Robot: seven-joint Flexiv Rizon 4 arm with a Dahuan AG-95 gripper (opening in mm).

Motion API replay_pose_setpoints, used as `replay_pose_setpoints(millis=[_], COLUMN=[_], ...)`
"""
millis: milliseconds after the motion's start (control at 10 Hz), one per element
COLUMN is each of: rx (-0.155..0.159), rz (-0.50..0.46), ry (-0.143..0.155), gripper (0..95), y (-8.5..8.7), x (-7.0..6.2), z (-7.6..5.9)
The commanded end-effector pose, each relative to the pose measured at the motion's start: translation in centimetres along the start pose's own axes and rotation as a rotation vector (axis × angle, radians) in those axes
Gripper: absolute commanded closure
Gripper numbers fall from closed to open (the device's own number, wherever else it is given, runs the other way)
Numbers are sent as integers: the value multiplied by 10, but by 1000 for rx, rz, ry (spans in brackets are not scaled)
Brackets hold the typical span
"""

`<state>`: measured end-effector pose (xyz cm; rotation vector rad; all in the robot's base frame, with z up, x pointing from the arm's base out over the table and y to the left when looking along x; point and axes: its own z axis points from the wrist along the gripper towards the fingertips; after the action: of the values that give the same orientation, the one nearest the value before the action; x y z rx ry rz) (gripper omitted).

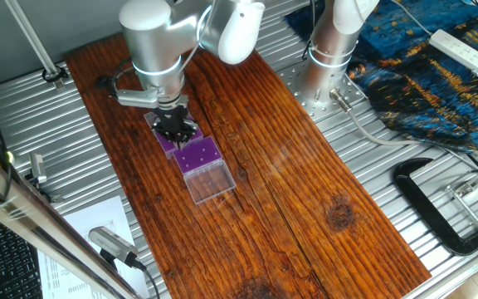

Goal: Transfer all small pipette tips from one holder to another

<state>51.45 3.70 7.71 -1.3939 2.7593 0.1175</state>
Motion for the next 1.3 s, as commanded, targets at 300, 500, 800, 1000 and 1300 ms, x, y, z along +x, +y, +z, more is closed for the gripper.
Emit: replay_pose_setpoints(millis=[300,500,800,1000,1300], rx=[2,3,5,6,10], rz=[-2,-3,-8,-7,-10], ry=[-4,-6,-6,-4,2], gripper=[950,950,950,950,950], y=[3,4,5,5,6], x=[4,6,7,8,9], z=[2,3,2,2,3])
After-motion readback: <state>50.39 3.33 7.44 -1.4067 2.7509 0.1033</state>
